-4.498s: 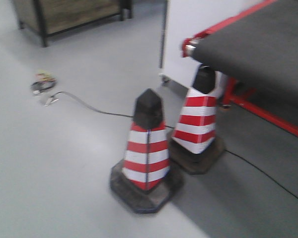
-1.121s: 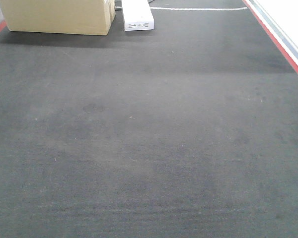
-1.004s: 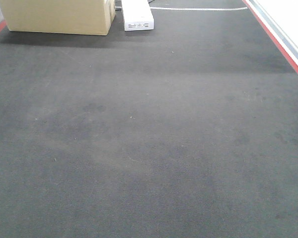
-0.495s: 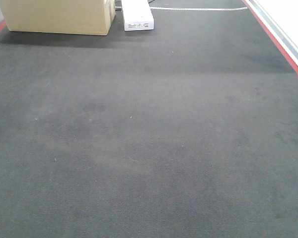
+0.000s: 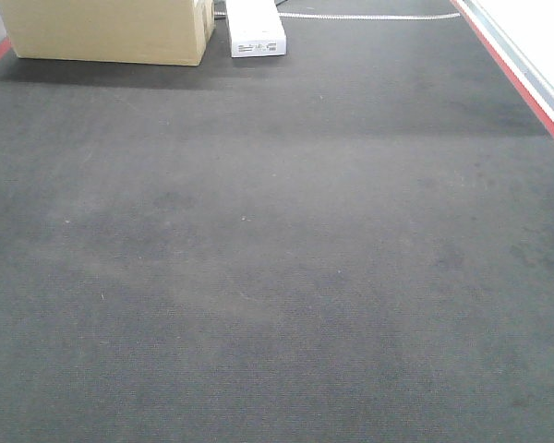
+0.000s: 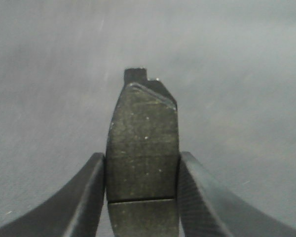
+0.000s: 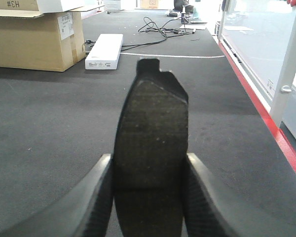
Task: Move and align brake pads A on conveyor
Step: 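Lower the left gripper and release its brake pad onto the conveyor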
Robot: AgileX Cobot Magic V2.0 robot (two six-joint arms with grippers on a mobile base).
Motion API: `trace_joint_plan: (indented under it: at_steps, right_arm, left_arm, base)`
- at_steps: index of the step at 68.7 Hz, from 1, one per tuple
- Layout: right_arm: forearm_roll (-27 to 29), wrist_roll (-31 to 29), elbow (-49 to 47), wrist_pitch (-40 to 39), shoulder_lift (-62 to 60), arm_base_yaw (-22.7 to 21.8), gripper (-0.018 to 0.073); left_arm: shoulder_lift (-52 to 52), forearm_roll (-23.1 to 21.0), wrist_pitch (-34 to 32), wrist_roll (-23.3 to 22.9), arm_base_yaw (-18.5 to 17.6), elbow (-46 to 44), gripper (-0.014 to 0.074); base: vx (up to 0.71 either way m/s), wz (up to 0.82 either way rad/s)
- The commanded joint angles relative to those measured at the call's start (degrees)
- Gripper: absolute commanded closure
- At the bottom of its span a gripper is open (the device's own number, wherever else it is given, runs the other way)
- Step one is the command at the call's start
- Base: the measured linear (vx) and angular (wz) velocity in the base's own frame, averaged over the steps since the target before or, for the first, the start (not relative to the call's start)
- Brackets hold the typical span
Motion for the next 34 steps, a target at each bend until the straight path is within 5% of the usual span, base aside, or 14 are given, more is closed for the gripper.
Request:
trace_joint_plan:
  at_steps: [1, 34]
  right_arm:
    - [-0.4, -0.6, -1.6, -5.7, 0.7, -0.3, 0.0567]
    - [-0.4, -0.6, -1.6, -5.7, 0.7, -0.3, 0.0567]
  left_arm:
    - [7.1, 1.8, -3.2, -0.7, 0.0, -5.4, 0.0593]
    - [40.7, 3.8, -2.3, -0.2, 0.0, -21.4, 0.0573]
  base:
    - [0.0, 0.0]
    - [0.0, 0.0]
